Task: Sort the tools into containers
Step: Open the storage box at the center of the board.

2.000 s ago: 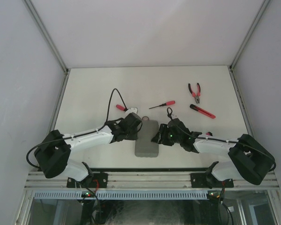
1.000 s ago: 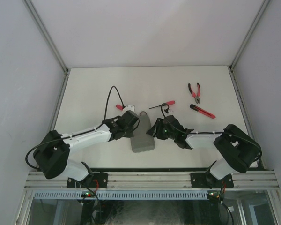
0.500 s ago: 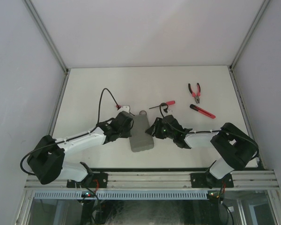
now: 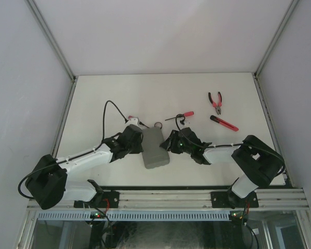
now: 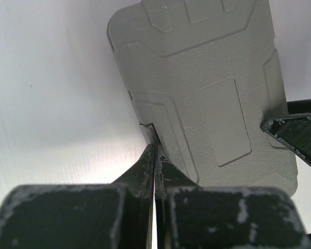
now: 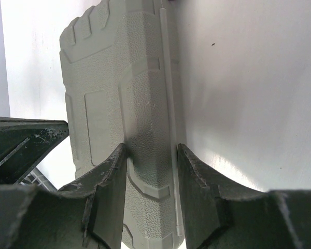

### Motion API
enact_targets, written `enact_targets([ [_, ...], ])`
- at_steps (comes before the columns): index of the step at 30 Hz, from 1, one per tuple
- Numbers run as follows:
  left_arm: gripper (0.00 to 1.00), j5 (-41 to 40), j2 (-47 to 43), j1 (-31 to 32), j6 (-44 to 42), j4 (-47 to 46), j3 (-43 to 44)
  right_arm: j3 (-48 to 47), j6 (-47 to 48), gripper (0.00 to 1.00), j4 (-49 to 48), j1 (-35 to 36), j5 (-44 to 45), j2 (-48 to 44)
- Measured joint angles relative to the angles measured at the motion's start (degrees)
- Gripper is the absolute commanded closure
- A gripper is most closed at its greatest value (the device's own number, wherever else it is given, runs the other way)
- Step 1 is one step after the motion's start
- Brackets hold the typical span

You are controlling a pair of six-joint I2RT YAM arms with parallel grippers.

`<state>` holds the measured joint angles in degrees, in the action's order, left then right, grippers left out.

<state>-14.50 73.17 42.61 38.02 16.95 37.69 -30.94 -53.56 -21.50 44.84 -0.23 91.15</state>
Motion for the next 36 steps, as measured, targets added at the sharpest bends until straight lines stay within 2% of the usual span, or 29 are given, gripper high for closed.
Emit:
enact_targets([
  [12,1.00,0.6,-1.2,-1.7,2.6,1.7,-0.4,-0.1,-0.4,0.87,-0.5,0.3,0.0,0.3],
  [19,1.00,-3.8,-0.7,-4.5,3.0,15.0,-4.0,-0.2,-0.4,0.87,-0.5,0.3,0.0,0.4],
  [25,1.00,-4.1,-3.4,-4.5,2.9,18.4,-4.0,-0.2,-0.4,0.87,-0.5,0.3,0.0,0.3],
  [29,0.87,-3.7,-9.2,-4.5,2.4,18.1,-4.0,-0.2,-0.4,0.87,-0.5,0.3,0.0,0.2],
  [34,0.60,-2.3,-16.6,-4.5,1.8,15.9,-4.1,-0.2,-0.3,0.87,-0.5,0.3,0.0,-0.3],
  [36,0.56,-1.1,-19.5,-4.5,2.0,13.5,-4.7,-0.2,-0.2,0.87,-0.4,0.3,0.0,-0.3],
])
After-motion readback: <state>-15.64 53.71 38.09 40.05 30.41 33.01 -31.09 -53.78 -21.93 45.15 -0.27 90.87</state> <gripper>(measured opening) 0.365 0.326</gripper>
